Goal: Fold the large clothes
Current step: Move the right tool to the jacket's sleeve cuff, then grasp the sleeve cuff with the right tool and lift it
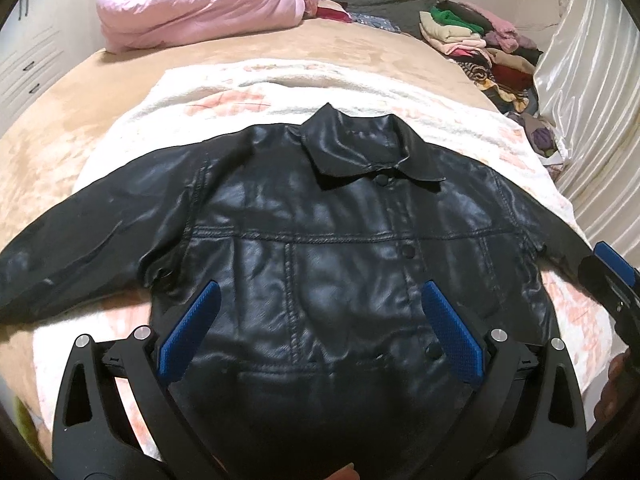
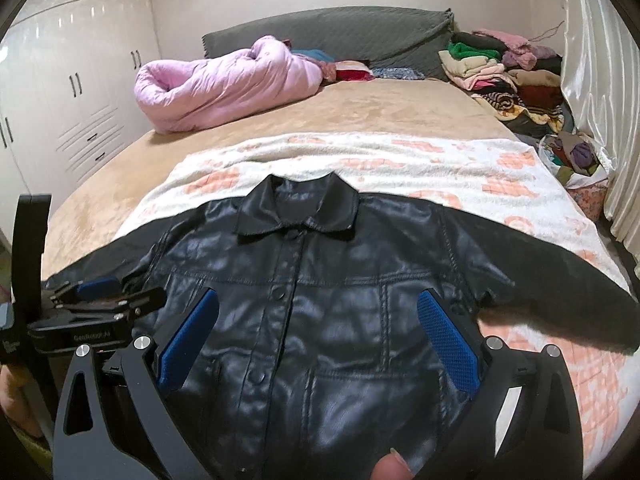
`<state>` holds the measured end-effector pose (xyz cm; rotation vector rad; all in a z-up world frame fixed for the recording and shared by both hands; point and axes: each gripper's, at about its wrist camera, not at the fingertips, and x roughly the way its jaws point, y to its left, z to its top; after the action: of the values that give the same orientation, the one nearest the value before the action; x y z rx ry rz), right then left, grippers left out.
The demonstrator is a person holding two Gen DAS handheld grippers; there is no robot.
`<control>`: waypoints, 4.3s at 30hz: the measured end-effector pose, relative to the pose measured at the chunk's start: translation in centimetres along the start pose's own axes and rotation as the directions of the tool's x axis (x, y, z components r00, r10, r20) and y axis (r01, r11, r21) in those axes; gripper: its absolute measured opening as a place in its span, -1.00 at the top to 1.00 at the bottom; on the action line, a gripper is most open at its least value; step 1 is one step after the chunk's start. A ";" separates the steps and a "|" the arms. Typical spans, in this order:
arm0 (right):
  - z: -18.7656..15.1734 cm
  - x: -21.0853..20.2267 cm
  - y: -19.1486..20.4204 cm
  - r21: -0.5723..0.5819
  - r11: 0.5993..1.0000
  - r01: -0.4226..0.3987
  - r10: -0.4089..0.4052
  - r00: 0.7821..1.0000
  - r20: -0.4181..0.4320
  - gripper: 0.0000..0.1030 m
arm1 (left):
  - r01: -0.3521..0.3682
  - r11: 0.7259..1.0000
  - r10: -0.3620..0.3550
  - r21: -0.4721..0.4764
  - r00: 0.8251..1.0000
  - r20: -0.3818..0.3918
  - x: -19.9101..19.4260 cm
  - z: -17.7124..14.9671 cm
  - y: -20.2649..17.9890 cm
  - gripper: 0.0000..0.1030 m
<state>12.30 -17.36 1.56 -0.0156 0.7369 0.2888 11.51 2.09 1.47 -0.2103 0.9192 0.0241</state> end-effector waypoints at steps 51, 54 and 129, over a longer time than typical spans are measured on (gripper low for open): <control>-5.8 4.1 -29.1 0.593 0.652 0.473 -0.471 0.865 -0.172 -0.92 | 0.116 0.973 -0.086 0.198 0.984 -0.155 13.8 4.6 -13.3 -0.83; -7.0 3.1 -30.8 0.638 0.567 0.521 -0.532 0.823 -0.200 -0.92 | 0.114 0.972 -0.081 0.205 0.983 -0.163 14.2 4.5 -14.0 -0.83; 7.8 3.4 2.6 -0.126 0.971 -0.204 0.229 0.946 0.231 0.85 | 0.418 0.858 -0.418 -0.298 0.906 0.068 0.0 9.5 8.5 -0.83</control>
<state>19.11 -13.15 5.30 0.0061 0.4783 0.5292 18.06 12.20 5.66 -0.6997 0.8494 -0.2392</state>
